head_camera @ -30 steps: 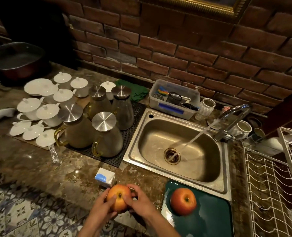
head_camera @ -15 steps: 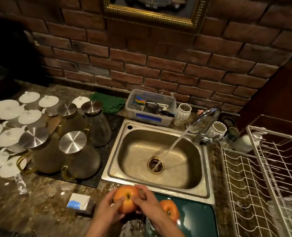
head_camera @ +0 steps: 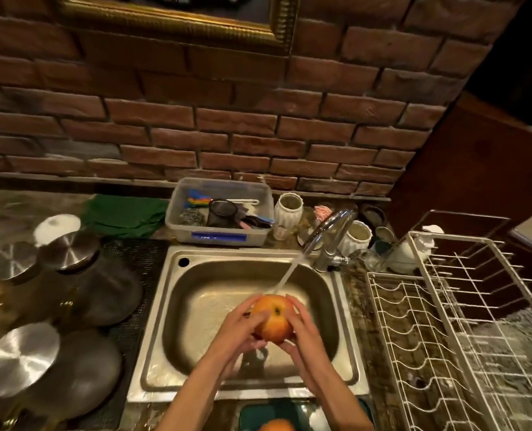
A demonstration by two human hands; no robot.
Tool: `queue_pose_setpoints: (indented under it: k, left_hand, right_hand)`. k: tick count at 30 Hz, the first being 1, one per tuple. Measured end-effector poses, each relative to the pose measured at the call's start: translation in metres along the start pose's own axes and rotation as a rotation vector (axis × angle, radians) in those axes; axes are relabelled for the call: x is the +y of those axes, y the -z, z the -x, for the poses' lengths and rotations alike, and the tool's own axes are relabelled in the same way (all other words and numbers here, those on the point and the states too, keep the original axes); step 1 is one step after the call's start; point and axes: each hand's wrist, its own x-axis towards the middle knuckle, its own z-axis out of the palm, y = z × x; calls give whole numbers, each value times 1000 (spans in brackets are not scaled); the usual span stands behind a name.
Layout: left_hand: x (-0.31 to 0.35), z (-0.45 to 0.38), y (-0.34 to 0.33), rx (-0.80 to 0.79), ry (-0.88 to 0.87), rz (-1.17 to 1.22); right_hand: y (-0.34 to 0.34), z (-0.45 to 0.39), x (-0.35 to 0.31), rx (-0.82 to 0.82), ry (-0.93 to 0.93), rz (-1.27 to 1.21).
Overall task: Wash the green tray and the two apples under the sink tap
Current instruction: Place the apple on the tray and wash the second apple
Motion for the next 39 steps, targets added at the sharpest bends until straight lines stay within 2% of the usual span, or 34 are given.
queue_pose_setpoints:
  k: [6, 11, 18, 20, 22, 24, 27, 31, 34, 36, 39]
  left_hand:
    - [15, -47, -13, 3, 64, -73]
    - [14, -72, -15, 8, 84, -138]
    - [6, -84, -19, -84, 199, 97]
    - [4, -86, -24, -40, 179, 73]
    - [1, -85, -32, 32, 137, -9]
    - [-4, -83, -39, 90, 68, -138]
    - [-10, -80, -41, 119, -12, -168]
    - [-19, -75, -34, 133, -176, -298]
    - [-22, -69, -30, 152, -162, -336]
    - [-21, -67, -30, 157, -117, -222]
    - [-19, -69, -30, 186, -73, -129]
  right_hand:
    - [5, -43, -7, 41, 44, -24]
    - [9, -69, 3, 60, 9, -22]
    - [14, -70, 16, 110, 103, 172]
    - [10, -72, 16, 124, 110, 297]
    - [4, -78, 19, 206, 131, 390]
    - [-5, -81, 21, 301, 155, 371]
    - [-15, -83, 19, 348, 116, 234]
    - [-12, -83, 13, 222, -114, 13]
    - [-9, -83, 10, 104, -276, -1]
    - [-9, -84, 12, 84, -241, 46]
    - [-10, -83, 18, 98, -68, 177]
